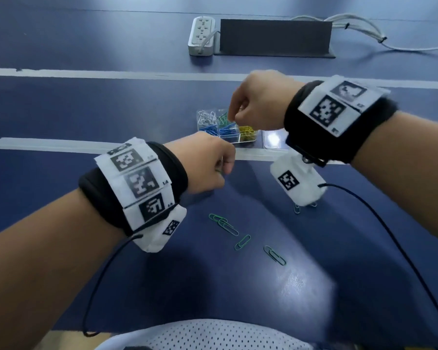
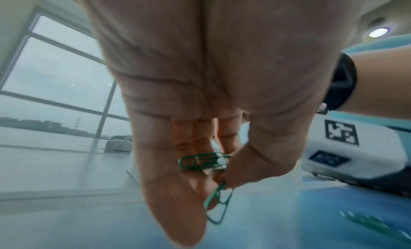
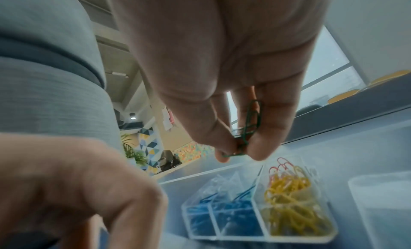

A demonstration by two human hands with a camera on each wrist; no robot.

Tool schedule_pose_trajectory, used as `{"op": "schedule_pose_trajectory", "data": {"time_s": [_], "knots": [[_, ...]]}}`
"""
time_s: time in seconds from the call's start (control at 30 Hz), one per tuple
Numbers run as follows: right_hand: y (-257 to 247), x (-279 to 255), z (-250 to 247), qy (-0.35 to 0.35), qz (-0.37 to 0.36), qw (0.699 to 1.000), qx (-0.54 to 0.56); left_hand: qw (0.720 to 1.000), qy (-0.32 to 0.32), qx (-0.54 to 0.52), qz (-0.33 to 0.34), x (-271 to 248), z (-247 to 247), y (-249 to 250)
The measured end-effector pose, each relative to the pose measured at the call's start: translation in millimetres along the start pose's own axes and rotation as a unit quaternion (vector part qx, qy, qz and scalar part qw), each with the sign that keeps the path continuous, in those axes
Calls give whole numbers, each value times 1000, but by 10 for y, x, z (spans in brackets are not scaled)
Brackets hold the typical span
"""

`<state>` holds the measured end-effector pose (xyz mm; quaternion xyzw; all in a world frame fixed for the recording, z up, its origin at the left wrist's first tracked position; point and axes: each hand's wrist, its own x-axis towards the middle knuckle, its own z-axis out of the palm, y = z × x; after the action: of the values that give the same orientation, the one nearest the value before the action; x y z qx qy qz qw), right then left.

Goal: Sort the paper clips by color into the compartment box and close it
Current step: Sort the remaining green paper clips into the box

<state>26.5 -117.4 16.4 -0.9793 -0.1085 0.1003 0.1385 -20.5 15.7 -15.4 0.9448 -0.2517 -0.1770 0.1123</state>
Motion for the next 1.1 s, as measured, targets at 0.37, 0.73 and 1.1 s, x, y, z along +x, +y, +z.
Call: {"op": "schedule_pose_trajectory", "data": {"time_s": [0.37,0.73,1.1], "knots": [[-83,390,-46,-8,50,997,58,983,139,-96,-69,473,-398,-231],[-85,410,-78,-41,76,955,284,963,190,-158,-106,706,-431,-289],[250,240,-83,-12,104,974,202,972,165,-146,-81,829,-414,-172]]}}
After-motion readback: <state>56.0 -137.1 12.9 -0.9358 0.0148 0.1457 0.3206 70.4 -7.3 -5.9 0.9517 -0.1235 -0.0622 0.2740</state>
